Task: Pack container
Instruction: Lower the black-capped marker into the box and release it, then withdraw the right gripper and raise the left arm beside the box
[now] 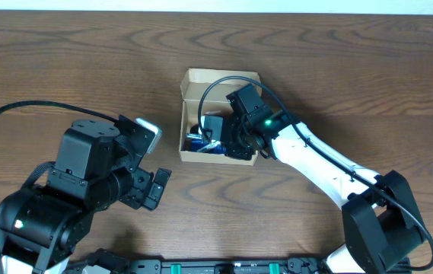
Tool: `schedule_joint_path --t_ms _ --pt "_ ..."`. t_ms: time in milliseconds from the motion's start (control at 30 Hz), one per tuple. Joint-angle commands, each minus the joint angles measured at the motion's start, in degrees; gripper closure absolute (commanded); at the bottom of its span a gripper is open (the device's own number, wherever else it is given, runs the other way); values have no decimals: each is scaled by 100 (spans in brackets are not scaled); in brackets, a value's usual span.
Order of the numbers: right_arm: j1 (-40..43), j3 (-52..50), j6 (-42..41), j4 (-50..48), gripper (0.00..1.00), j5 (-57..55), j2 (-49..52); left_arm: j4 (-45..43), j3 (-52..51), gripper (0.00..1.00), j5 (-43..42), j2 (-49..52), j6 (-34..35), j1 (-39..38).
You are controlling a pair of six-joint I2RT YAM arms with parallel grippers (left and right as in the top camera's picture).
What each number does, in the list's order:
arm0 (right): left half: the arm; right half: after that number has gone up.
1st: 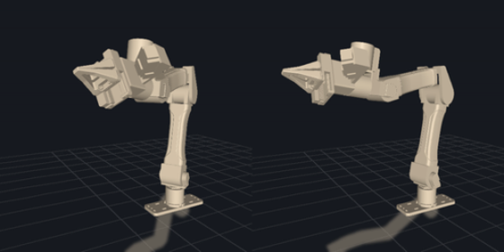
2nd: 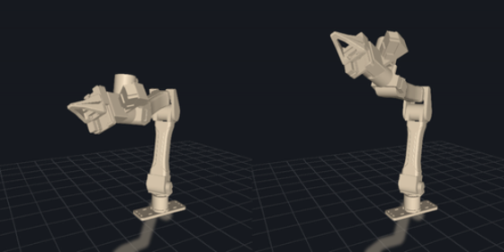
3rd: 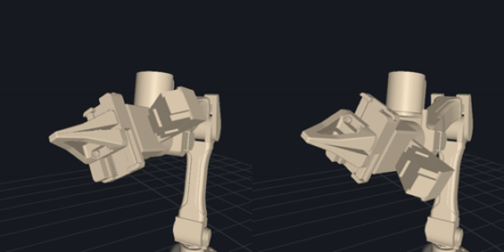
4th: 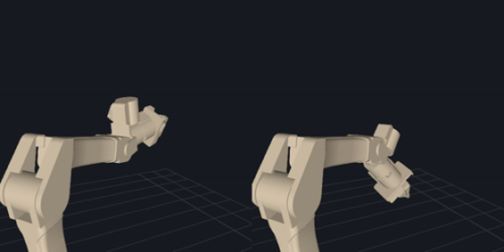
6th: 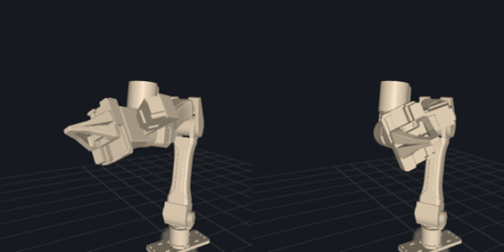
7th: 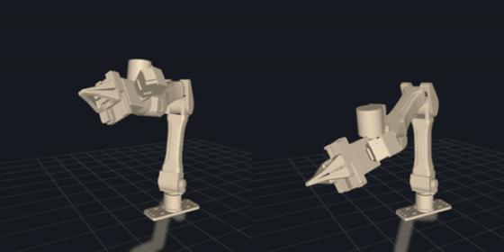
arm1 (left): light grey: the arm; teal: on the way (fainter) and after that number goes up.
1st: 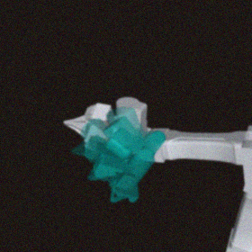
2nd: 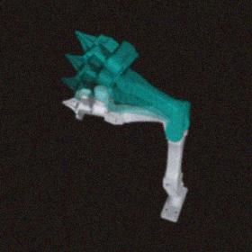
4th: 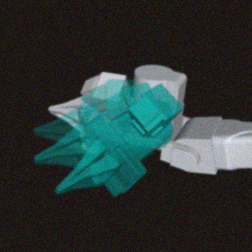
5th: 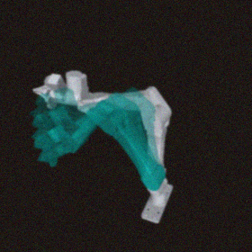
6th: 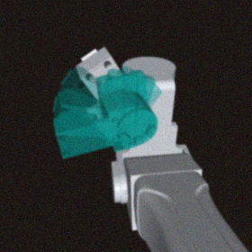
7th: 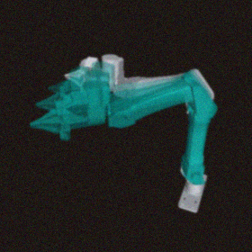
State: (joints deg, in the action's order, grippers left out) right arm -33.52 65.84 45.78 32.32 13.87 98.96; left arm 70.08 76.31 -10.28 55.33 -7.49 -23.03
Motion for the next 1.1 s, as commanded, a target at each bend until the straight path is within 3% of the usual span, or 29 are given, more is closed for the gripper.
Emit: schedule_joint_path --t_ms 0,200,500,667,767,867,1067 --pt "11 -2 -15 -9 57 116 26 0 35 5 26 -22 22 20" --pt "11 282 -767 63 55 114 -356 0 35 5 26 -22 22 20" --pt "96 669 -1657 181 50 94 -2055 0 35 5 26 -22 22 20" --pt "308 669 -2789 544 51 -356 -2715 2 35 5 26 -22 22 20" --pt "535 667 -3517 966 65 -837 -2815 -9 35 5 160 -22 -72 20" --pt "848 588 -4168 1298 98 -981 -2802 55 35 5 258 -24 -66 20" --pt "1497 48 -5213 1351 99 -981 -2728 61 35 5 260 -24 -68 20"
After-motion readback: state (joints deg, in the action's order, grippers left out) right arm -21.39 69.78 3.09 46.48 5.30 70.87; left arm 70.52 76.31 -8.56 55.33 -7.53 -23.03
